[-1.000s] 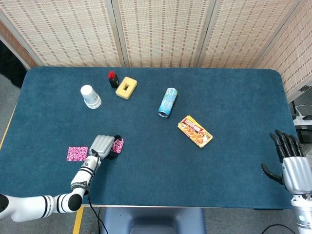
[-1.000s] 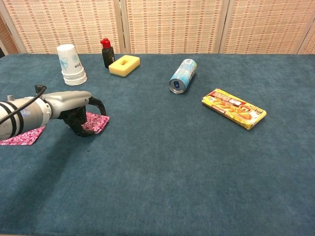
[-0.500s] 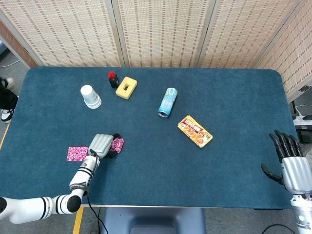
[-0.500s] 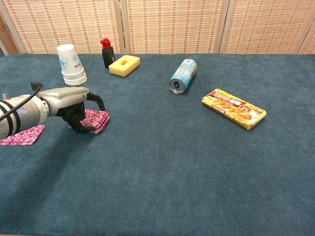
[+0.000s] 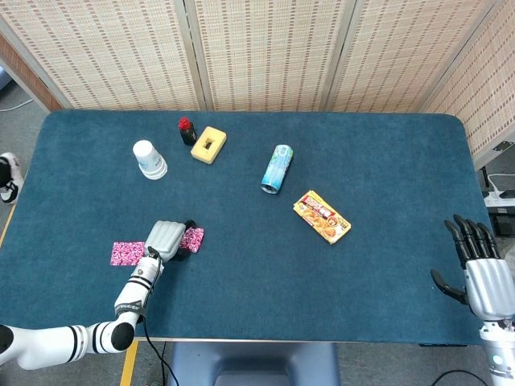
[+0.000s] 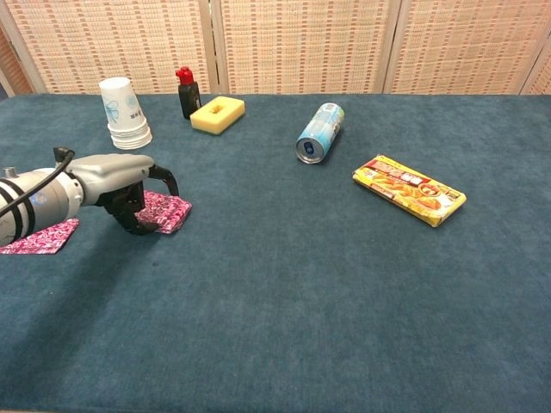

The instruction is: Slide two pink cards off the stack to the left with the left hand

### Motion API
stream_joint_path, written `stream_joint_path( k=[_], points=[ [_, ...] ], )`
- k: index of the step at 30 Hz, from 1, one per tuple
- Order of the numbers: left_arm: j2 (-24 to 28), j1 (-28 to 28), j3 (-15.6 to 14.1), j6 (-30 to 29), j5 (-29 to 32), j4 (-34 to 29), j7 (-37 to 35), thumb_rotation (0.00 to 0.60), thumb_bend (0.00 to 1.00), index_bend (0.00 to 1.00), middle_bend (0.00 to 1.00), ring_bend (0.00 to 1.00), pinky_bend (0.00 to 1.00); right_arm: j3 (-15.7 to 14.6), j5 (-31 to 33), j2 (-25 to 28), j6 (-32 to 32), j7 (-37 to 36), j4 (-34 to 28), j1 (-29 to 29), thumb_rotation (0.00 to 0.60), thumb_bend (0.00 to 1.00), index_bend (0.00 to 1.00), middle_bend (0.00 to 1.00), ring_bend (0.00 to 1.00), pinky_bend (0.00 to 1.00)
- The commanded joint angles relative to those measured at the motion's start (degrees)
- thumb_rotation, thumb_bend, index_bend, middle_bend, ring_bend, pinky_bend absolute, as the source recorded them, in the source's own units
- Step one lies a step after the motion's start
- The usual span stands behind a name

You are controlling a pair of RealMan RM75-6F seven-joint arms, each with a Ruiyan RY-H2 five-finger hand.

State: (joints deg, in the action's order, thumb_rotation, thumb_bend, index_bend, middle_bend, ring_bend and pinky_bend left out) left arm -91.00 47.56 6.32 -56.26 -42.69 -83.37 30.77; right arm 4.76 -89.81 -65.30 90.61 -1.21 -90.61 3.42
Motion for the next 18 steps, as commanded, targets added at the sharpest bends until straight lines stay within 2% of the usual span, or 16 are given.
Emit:
stream_joint_path(
  k=[1, 10, 18],
  points=[
    [-0.2, -0.1, 0.0, -0.3, 0.0, 0.2, 0.4, 0.6, 0.49, 0.69, 1.0, 1.0, 1.0, 0.0, 0.0, 0.0, -0.1, 0.1, 0.0, 0.0, 0.6, 0.22, 0.0, 0.0, 0.0, 0.05],
    [-0.7, -0.4, -0.3, -2.9, -0.2, 0.5, 4.3, 0.6, 0.5, 0.69, 1.0, 1.0, 1.0, 0.0, 0.1, 0.0, -0.2, 0.1, -0.1, 0.1, 0.6, 0.22, 0.0, 0.0, 0.0, 0.05],
    [0.5, -0.2, 0.4, -2.3, 0.3, 0.5, 5.8, 0.6, 0.5, 0.69, 1.0, 1.0, 1.0, 0.0, 0.1, 0.0, -0.2, 0.1, -0.1, 0.1, 0.6, 0.22, 0.0, 0.0, 0.0, 0.05]
  ],
)
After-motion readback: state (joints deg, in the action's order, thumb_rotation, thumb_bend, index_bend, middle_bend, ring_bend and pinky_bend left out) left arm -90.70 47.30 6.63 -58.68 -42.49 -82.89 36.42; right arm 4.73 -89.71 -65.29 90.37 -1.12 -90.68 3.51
